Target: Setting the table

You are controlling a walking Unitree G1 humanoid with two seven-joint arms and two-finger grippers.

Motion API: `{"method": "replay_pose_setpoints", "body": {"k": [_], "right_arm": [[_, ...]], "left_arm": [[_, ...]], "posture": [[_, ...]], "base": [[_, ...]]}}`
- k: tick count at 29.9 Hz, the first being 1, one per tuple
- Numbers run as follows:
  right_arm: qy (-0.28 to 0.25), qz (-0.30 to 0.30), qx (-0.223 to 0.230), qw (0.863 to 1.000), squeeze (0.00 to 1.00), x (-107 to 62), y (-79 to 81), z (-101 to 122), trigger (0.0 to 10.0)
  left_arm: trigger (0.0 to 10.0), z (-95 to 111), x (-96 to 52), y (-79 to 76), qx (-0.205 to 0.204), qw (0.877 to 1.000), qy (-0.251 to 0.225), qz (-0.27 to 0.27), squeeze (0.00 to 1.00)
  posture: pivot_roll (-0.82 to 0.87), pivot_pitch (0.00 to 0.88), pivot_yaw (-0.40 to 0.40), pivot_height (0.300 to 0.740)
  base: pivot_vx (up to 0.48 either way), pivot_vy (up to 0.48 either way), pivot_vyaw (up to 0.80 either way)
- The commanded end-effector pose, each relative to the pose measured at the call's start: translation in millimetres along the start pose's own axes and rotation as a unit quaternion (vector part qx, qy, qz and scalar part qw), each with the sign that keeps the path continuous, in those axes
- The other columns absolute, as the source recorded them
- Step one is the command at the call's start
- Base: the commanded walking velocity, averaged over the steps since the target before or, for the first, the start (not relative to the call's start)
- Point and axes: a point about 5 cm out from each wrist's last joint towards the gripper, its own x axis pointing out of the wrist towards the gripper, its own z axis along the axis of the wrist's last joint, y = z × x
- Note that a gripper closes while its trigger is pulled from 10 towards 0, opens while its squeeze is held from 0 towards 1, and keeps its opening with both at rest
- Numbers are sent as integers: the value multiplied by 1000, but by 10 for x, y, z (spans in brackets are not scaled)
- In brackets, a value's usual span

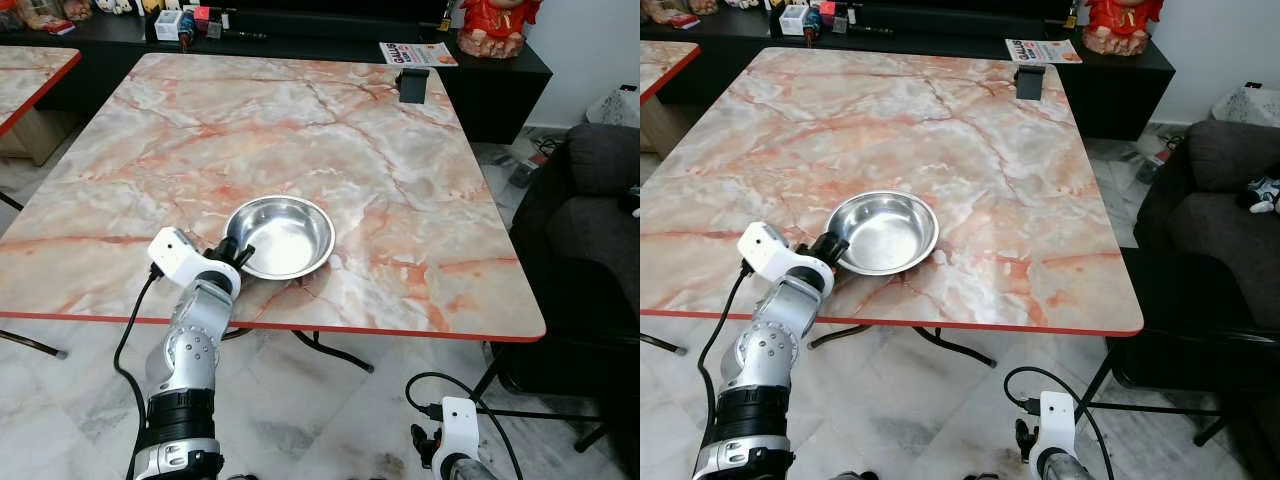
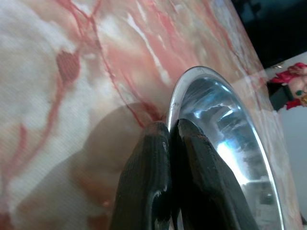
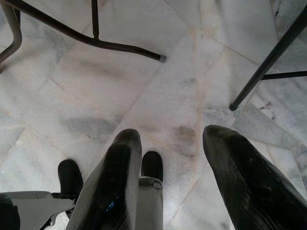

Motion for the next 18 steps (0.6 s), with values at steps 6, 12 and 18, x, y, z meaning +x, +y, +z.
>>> {"method": "replay_pose_setpoints", "body": {"k": [6, 12, 18], "right_arm": [[7, -1, -2, 1000, 0, -10, -21, -37, 10000], [6, 0, -1, 1000, 0, -9, -18, -32, 10000], [5, 3, -3, 1000, 0, -6, -7, -24, 10000]], "left_arm": [[10000, 49, -72, 148, 13, 999, 0, 47, 0], [10000, 51, -82, 144, 19, 999, 6, 50, 1000], [10000, 59, -91, 141, 21, 999, 4, 49, 1000]], "posture": [[61, 146, -76, 740], [62, 145, -78, 740], [64, 143, -80, 740]], "base": [[0, 0, 0], [0, 0, 0], [0, 0, 0]]}}
